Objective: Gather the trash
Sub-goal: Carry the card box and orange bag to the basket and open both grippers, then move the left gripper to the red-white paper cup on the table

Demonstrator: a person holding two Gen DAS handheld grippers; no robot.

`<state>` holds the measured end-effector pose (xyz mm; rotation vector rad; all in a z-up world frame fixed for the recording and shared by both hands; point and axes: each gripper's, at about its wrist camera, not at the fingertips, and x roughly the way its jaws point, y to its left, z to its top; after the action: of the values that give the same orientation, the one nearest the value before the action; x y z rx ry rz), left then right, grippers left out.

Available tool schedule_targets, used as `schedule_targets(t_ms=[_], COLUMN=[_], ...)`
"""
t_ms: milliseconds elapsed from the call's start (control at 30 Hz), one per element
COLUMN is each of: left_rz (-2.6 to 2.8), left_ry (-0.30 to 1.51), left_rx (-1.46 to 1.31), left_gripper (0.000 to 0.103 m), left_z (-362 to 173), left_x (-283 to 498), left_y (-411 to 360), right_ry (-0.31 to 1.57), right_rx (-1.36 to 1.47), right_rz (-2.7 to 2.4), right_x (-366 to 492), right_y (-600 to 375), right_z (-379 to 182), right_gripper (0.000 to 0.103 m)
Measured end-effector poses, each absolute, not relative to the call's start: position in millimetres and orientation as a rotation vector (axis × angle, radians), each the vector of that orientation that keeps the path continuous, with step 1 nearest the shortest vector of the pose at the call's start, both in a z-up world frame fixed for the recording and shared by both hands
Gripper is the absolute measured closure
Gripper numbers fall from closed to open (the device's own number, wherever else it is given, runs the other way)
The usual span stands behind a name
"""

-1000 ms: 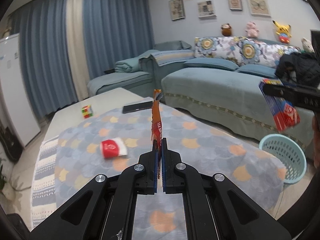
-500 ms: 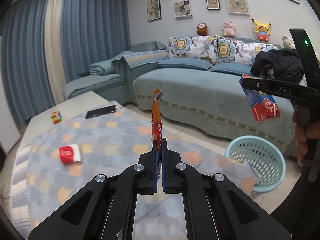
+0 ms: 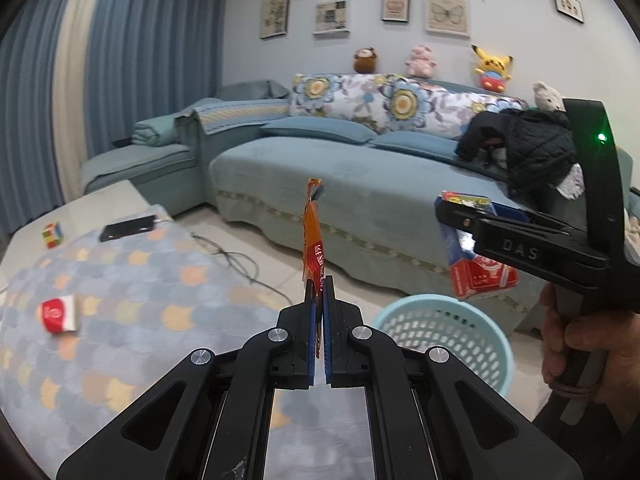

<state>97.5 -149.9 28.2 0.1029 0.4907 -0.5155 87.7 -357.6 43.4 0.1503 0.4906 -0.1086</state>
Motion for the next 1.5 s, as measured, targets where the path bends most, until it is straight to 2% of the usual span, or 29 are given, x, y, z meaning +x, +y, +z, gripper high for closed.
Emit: schedule_targets(t_ms=[600, 800, 867, 1167, 1300, 1333, 1400, 1467, 1500], left_rz=[-0.695, -0.712, -0.723, -0.716, -0.701, -0.697, -0.685, -0.666, -0.658], left_ry=[0.592, 0.64, 0.651, 0.667, 0.663, 0.663, 0.664, 0.663, 0.662], left_rx=[0.149, 0.137, 0.142, 0.172, 0.184, 0.181, 0.171, 0.153, 0.148], left_gripper=[0.101, 0.1, 0.095, 0.094, 0.088, 0.085, 0.071, 0.044, 0.038], left_z=[-4.0, -18.4, -21.2, -35.9, -37.8, -38.4, -37.2, -36.8, -36.5], left_x=[92.1, 104.3, 105.0, 101.9, 98.0, 98.1, 97.0, 95.5, 94.4], left_y=[-244.2, -256.4, -259.4, -250.8, -239.2, -235.5, -230.6, -224.4, -222.5], right_ry=[0.587, 0.628, 0.635, 0.635, 0.631, 0.631, 0.635, 0.641, 0.642], right_rx=[0.311, 0.359, 0.384, 0.395, 0.399, 0.401, 0.406, 0.415, 0.42], right_rz=[-0.227, -0.257, -0.263, -0.295, -0.303, -0.305, -0.305, -0.301, -0.3], right_x=[71.0, 73.5, 73.5, 73.9, 74.9, 75.0, 76.5, 78.4, 79.1], right_y=[-457.6, -473.6, -480.3, -487.2, -485.6, -484.6, -483.4, -482.1, -482.0], right_z=[27.8, 16.8, 14.3, 11.9, 12.8, 12.9, 13.2, 13.5, 14.0], right_gripper=[0.042, 0.04, 0.04, 0.039, 0.036, 0.036, 0.035, 0.033, 0.032])
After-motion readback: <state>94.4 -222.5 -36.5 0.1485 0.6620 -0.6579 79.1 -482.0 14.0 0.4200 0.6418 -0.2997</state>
